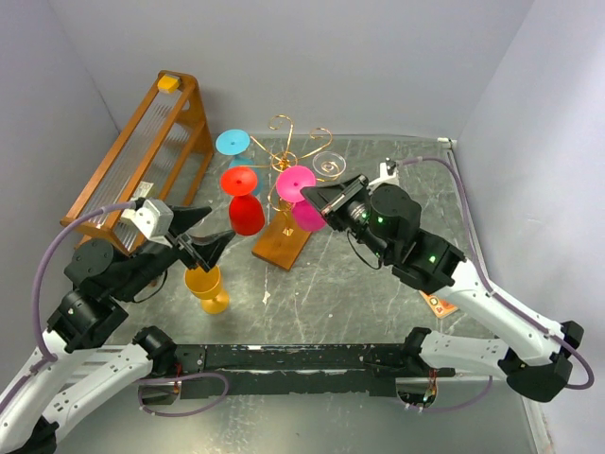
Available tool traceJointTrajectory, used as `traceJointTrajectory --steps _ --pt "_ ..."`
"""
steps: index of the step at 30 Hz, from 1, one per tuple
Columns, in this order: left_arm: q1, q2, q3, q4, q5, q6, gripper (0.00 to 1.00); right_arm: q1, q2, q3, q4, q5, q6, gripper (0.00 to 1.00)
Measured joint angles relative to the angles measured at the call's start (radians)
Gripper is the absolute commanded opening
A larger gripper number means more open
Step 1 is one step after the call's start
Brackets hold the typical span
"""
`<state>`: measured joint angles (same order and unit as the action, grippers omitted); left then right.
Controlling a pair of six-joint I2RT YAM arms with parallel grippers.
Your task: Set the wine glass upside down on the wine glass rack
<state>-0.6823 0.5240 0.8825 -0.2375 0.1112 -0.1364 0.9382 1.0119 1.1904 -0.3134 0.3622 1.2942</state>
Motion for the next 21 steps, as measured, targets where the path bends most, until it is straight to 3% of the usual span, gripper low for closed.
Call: traceJointTrajectory --steps 21 --pt "0.000 -0.036 0.008 -0.053 -0.015 -0.030 0.84 0.000 0.110 -0.048 0.187 -0.026 -0.037 0.00"
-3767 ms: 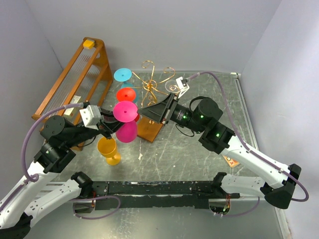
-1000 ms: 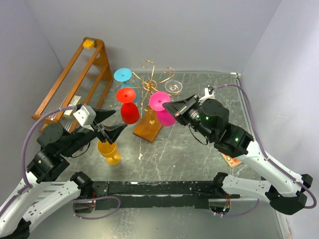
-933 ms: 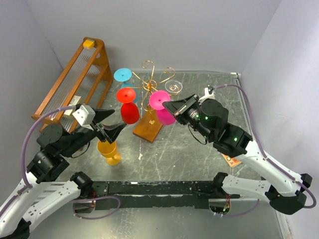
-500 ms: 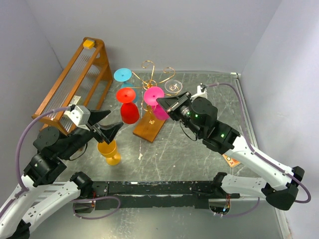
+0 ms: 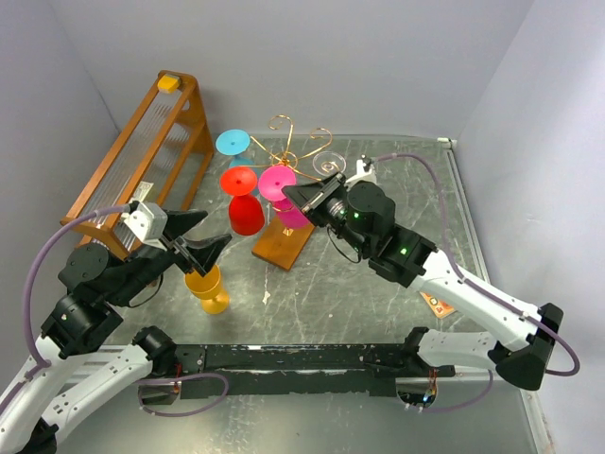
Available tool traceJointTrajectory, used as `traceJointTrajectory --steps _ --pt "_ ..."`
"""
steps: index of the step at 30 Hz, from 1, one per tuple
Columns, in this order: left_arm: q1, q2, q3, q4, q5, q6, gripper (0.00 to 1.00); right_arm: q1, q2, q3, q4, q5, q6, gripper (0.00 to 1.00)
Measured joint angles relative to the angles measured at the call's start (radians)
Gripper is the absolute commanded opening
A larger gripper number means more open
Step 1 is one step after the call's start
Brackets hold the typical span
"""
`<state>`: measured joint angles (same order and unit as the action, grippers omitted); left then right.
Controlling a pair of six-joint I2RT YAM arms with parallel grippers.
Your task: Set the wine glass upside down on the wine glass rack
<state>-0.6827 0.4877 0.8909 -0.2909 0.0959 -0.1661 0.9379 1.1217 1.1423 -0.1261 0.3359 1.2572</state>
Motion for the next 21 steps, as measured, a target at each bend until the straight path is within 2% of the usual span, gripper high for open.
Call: traceJointTrajectory --steps 21 --pt "0.000 -0.007 0.000 -0.015 -0.026 -0.016 0.84 -0.009 0.016 0.013 -0.029 -0.172 -0.015 0.00"
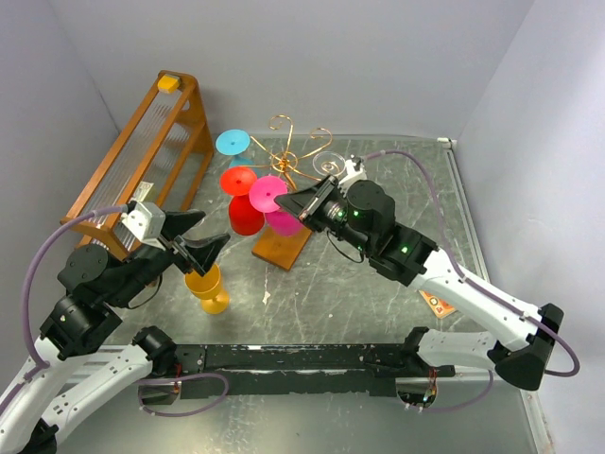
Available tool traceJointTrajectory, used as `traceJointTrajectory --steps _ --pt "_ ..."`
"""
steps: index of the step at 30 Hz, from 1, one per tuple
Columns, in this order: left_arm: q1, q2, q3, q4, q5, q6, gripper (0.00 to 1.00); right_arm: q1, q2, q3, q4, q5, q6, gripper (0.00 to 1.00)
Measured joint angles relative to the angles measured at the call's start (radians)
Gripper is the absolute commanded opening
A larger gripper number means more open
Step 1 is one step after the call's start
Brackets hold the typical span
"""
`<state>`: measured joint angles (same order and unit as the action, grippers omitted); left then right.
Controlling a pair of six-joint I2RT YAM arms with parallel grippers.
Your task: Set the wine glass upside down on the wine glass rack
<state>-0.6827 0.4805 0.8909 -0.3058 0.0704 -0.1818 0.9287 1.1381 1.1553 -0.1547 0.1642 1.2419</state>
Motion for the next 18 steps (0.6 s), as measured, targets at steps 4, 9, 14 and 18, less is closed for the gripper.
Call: traceJointTrajectory --steps 4,9,14,18 --pt "0.000 -0.003 0.000 0.000 -0.002 -0.009 0.84 -0.001 -0.023 0.000 -0.024 -0.012 0.000 0.00" --pt "0.000 -0.010 0.000 -0.001 -0.008 -0.014 0.84 -0.002 -0.051 -0.002 -0.052 0.005 0.000 0.00" --pt "0.000 -0.011 0.000 -0.004 -0.016 -0.018 0.85 -0.003 -0.066 -0.005 -0.077 0.037 0.000 0.00" --pt "0.000 -0.011 0.000 -0.006 -0.018 -0.021 0.85 -0.003 -0.068 -0.005 -0.095 0.061 0.000 0.00"
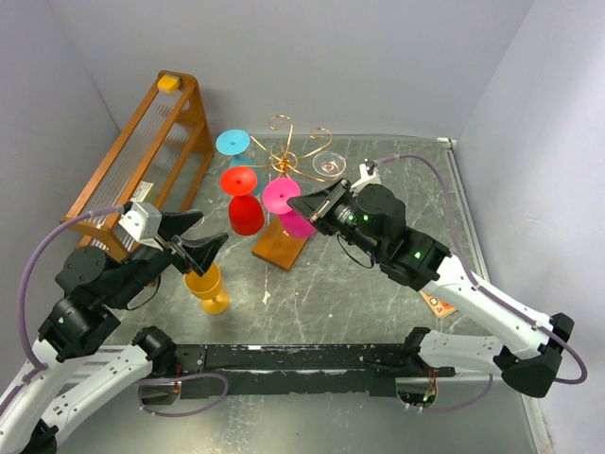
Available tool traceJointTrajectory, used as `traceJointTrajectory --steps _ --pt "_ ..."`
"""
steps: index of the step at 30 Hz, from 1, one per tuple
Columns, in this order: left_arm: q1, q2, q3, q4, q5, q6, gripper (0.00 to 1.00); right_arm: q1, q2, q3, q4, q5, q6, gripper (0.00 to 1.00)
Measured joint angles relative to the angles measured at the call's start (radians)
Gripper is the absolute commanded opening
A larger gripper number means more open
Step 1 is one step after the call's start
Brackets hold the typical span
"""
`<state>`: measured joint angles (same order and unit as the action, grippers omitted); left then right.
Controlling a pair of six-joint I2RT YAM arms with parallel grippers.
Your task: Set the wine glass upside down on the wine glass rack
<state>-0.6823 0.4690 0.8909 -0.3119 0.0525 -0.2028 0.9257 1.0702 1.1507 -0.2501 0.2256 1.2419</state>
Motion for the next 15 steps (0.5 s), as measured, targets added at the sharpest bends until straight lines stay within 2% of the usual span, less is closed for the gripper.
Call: traceJointTrajectory --steps 13,15 --pt "0.000 0.001 0.000 -0.014 0.001 -0.019 0.86 0.000 -0.002 -0.013 -0.036 0.064 -0.002 0.00" --pt "0.000 0.001 0.000 -0.018 0.001 -0.028 0.86 0.000 -0.003 -0.019 -0.045 0.074 -0.002 0.03"
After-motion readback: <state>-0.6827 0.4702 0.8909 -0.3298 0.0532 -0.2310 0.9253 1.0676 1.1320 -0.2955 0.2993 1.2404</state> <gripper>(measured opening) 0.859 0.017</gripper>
